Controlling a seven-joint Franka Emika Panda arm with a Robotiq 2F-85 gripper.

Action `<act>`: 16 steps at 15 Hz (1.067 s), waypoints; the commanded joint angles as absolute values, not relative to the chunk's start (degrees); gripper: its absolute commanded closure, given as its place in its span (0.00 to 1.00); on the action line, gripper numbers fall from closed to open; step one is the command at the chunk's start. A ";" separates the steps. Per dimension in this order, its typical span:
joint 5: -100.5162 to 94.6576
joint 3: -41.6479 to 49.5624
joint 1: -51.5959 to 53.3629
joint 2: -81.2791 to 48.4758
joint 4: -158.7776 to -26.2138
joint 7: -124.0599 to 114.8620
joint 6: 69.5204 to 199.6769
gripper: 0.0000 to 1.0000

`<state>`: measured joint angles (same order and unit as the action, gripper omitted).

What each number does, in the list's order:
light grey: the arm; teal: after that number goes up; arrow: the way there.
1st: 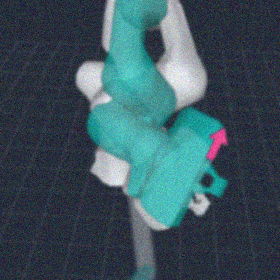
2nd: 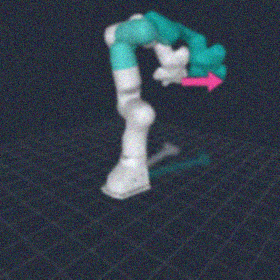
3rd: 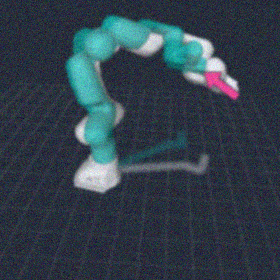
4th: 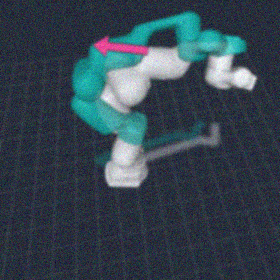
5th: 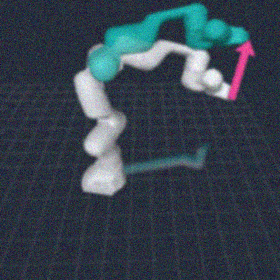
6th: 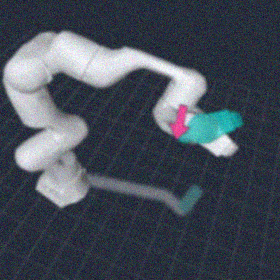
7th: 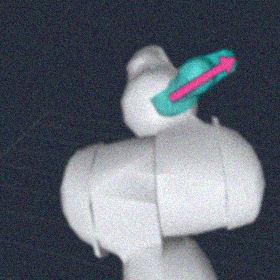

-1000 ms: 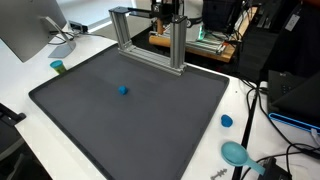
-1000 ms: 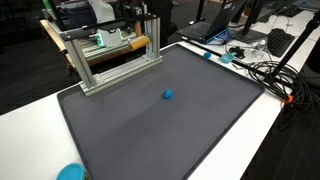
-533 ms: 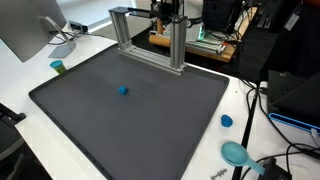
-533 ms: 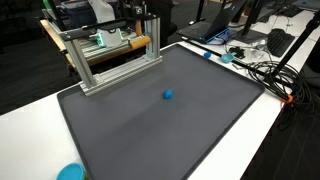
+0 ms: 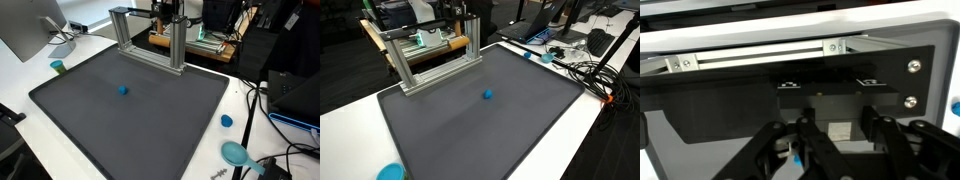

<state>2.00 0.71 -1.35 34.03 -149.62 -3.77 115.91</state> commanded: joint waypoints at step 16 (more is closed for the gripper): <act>3.09 2.34 -0.11 12.17 -125.58 3.62 123.01 0.78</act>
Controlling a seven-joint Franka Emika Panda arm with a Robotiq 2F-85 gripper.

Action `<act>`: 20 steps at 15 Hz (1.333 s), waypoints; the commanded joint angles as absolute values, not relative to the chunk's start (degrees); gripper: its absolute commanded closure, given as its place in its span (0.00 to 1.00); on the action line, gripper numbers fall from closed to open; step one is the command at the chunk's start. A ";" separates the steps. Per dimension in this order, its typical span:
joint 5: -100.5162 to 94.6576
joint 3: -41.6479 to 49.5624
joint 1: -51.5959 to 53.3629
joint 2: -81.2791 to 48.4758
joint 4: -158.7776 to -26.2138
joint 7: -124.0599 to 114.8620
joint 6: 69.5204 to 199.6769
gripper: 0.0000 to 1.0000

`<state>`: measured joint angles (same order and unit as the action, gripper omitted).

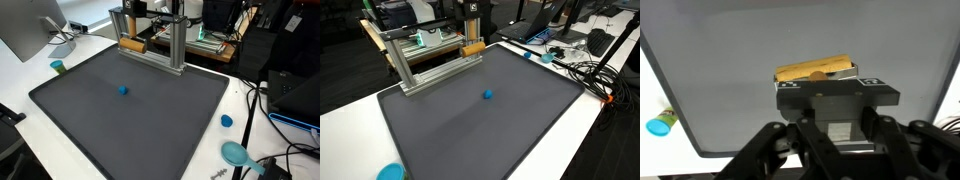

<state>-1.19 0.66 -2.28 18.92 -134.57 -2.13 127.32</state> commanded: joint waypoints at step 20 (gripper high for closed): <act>1.36 1.73 -1.42 -10.82 -109.10 -1.70 127.71 0.78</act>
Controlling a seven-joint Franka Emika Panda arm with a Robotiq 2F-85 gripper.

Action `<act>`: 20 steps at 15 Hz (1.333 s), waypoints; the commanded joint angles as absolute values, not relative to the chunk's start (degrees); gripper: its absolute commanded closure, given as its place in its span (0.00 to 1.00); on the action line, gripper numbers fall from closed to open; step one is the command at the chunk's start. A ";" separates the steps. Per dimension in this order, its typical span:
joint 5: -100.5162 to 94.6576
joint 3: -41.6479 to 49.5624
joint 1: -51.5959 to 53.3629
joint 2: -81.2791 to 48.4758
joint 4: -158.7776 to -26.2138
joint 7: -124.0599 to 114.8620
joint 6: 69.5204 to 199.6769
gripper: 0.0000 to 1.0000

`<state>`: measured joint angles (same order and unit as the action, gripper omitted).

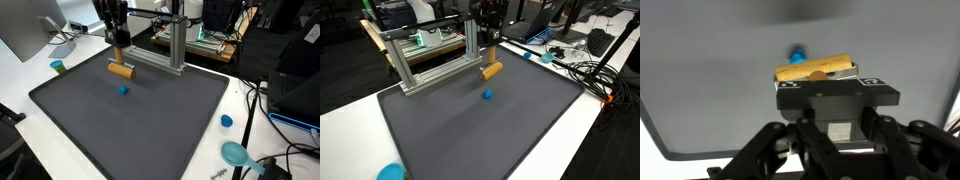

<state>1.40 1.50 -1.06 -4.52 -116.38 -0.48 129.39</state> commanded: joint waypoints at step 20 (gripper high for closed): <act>2.91 2.77 -2.05 -15.41 -108.30 -7.59 126.68 0.78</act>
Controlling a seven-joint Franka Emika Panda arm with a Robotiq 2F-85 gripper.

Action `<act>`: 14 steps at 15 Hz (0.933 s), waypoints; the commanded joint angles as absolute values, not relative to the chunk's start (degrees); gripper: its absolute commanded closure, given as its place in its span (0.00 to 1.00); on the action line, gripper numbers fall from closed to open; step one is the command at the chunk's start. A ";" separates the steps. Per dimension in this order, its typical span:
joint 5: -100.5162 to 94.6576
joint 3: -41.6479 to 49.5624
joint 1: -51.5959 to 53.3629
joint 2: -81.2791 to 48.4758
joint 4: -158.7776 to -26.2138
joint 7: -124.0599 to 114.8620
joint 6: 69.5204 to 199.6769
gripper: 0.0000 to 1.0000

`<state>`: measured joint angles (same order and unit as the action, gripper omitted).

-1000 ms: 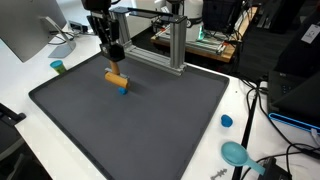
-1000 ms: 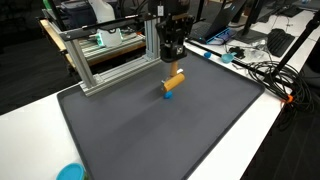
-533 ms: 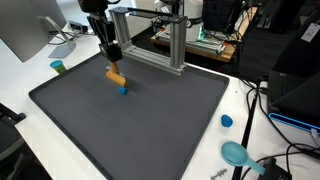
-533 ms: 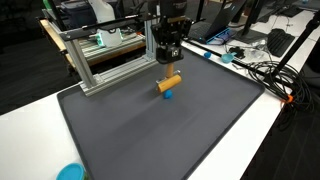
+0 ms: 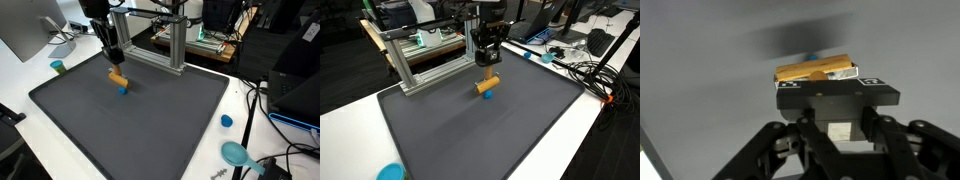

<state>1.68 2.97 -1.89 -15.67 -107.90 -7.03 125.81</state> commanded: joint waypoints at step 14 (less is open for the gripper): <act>3.88 2.84 -2.14 -18.64 -107.16 -7.71 128.53 0.78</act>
<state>3.05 2.95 -1.90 -17.84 -107.85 -7.25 128.88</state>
